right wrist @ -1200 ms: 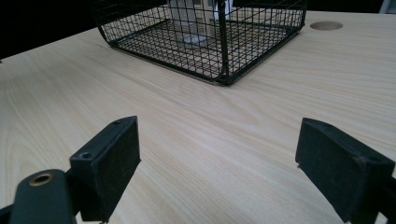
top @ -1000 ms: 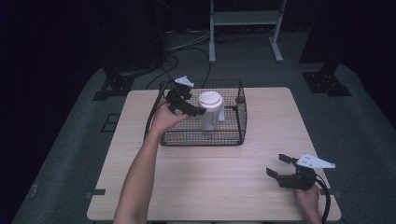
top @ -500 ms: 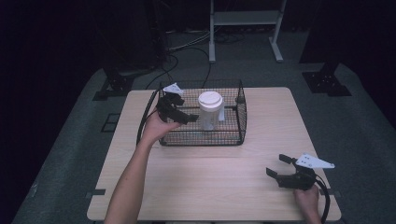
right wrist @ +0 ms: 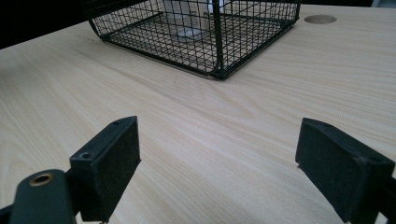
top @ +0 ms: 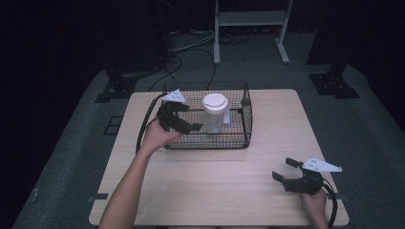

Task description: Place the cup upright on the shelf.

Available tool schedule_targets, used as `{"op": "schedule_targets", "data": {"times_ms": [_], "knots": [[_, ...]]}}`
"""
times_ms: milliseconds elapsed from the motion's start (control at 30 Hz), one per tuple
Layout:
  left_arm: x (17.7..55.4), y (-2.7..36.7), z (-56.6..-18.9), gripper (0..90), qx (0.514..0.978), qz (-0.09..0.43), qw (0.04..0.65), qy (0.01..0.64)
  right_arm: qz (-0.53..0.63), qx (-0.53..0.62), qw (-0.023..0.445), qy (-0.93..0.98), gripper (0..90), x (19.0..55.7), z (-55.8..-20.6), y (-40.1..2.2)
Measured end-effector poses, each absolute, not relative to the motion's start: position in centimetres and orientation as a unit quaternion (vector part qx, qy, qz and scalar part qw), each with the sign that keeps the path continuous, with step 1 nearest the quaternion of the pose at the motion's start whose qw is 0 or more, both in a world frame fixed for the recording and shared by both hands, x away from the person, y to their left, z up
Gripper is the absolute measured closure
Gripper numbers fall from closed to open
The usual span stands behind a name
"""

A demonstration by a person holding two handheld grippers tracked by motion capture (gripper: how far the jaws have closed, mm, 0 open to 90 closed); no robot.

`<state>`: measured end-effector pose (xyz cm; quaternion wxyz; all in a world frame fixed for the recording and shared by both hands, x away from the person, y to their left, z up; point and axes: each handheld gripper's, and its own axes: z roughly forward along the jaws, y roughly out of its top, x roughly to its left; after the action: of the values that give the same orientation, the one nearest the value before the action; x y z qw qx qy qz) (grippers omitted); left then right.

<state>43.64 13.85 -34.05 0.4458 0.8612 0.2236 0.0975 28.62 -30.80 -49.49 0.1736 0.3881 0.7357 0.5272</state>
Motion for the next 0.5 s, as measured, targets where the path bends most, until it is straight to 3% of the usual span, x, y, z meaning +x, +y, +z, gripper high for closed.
{"op": "schedule_targets", "data": {"times_ms": [500], "knots": [[40.9, 15.2, -34.7, 0.0, 0.865, 0.102, 0.444, 0.210, 0.523, 0.387, 0.173, 0.739, 12.8, 28.7, -49.5, -30.7]]}}
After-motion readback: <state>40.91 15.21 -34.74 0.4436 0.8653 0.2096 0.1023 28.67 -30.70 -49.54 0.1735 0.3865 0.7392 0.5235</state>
